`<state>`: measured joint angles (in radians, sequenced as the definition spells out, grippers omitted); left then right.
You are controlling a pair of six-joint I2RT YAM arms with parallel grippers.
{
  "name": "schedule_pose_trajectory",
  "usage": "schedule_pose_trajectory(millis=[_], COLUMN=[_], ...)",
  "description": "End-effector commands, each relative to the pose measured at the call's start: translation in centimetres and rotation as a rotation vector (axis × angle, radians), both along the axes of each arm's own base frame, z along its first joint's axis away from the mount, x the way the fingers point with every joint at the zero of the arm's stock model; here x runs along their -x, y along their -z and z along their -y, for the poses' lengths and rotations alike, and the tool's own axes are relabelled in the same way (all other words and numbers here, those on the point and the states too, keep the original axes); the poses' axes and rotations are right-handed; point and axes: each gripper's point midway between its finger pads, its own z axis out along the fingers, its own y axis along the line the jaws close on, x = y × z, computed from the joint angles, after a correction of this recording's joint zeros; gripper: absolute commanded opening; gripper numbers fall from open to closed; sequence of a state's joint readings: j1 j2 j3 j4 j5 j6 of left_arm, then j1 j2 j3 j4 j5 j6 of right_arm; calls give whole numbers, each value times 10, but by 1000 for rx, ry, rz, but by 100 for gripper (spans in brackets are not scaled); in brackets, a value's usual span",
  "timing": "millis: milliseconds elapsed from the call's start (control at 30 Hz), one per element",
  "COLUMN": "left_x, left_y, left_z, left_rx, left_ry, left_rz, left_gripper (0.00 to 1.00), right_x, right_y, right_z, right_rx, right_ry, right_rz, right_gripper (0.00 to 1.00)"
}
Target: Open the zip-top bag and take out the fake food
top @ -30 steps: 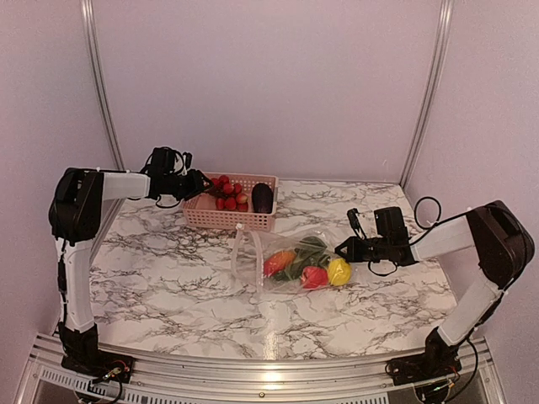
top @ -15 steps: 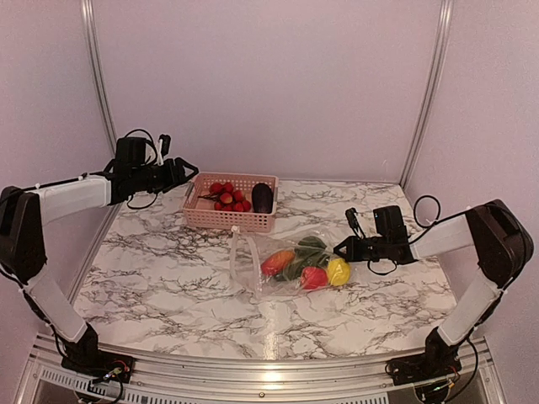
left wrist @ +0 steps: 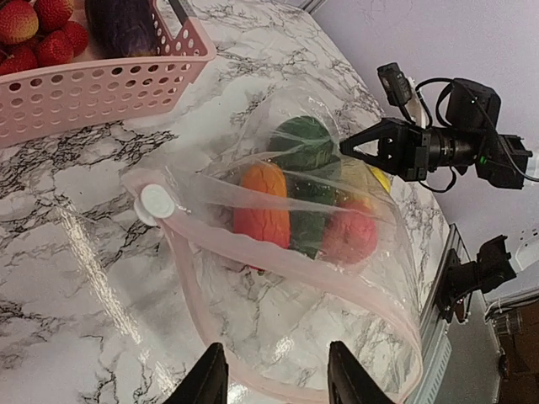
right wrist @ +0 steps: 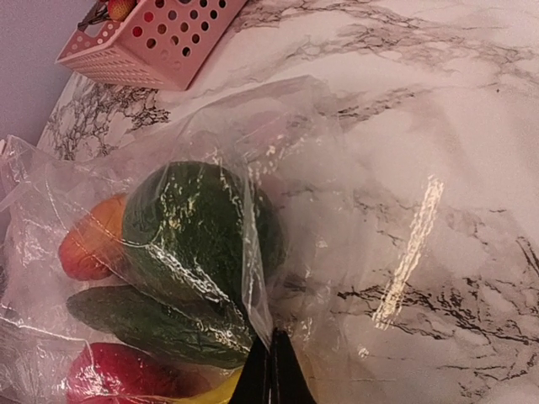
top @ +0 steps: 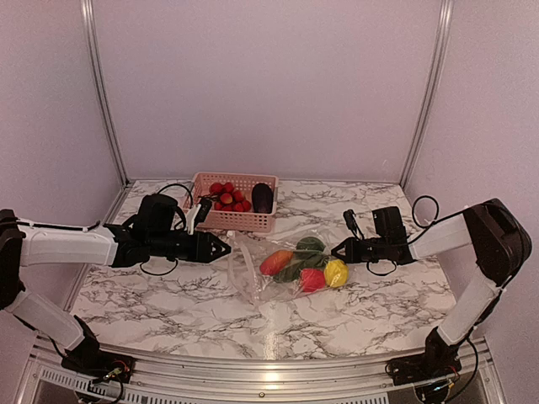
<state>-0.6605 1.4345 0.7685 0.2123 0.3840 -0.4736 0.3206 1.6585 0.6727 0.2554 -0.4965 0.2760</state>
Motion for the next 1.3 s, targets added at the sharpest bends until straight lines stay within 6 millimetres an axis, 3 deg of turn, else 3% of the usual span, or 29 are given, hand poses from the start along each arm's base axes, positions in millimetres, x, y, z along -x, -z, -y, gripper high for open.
schedule_pose_trajectory(millis=[0,200,567,933,1100,1267], left_x=[17,32,-7,-38,-43,-47], left_y=[-3,20,49,72,91,109], left_z=[5,22,69,98,107,112], left_rx=[31,6,-66,-121,-166,-236], left_ry=[18,88,145,151,163,175], left_rz=[37,50,148,200,194,184], left_gripper=[39,32,25,35,46,49], right_x=[-3,-3,-5,-9,-9,-10], right_y=[-6,-8,-3,-1,1,2], right_z=[-8,-10,-10,-12,-12,-12], right_rx=[-21,-19,6,13,16,14], right_ry=[-22,-33,-44,-51,-52,-54], right_rz=[14,19,8,5,0,-3], right_gripper=[0,0,0,0,0,0])
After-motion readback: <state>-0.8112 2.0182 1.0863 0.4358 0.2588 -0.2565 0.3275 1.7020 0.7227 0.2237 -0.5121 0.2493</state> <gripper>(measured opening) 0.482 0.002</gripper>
